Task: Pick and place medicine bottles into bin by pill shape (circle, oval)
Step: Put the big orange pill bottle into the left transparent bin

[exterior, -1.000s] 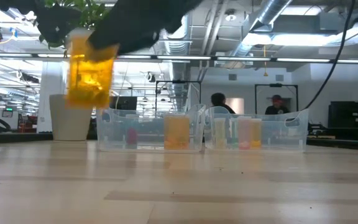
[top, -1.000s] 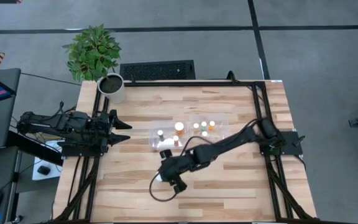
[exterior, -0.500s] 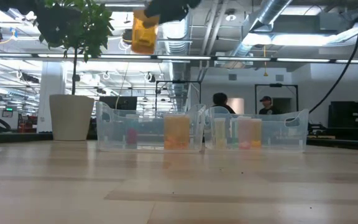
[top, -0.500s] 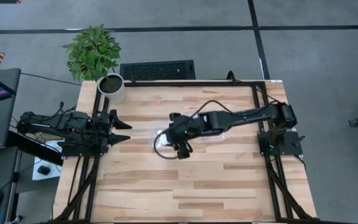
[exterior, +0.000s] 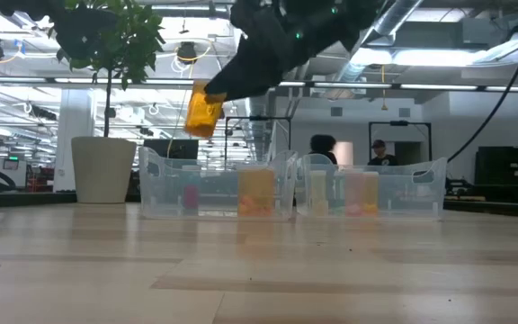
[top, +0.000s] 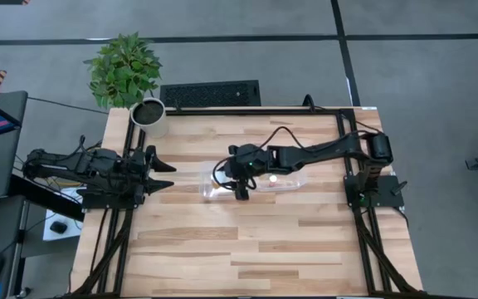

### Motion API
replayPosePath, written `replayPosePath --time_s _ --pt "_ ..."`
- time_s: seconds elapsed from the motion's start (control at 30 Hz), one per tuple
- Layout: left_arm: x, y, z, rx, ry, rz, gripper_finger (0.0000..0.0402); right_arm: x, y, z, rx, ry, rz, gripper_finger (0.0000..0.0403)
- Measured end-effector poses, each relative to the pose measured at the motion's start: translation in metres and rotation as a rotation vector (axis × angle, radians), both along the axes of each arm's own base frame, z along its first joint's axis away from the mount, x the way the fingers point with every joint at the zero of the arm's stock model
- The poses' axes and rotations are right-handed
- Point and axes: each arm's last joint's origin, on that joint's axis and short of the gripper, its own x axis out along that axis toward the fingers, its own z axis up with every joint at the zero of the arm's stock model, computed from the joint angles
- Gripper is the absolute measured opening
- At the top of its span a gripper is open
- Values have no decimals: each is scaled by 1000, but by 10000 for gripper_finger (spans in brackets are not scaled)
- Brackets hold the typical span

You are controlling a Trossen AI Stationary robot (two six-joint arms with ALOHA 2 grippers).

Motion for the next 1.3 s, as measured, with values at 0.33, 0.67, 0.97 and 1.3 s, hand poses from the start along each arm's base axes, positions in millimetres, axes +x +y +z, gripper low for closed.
replayPosePath --time_s 0.33,0.67,0.97,1.3 --pt "0 1 0 9 -1 18 235 0 -6 -5 11 -3 -23 220" --pt "0 1 0 8 -1 22 235 12 -7 -41 22 57 -27 222" --pt "0 1 0 9 -1 23 235 13 -7 -45 24 77 -29 221" --pt "0 1 0 10 0 25 235 14 -6 -62 46 136 -39 222"
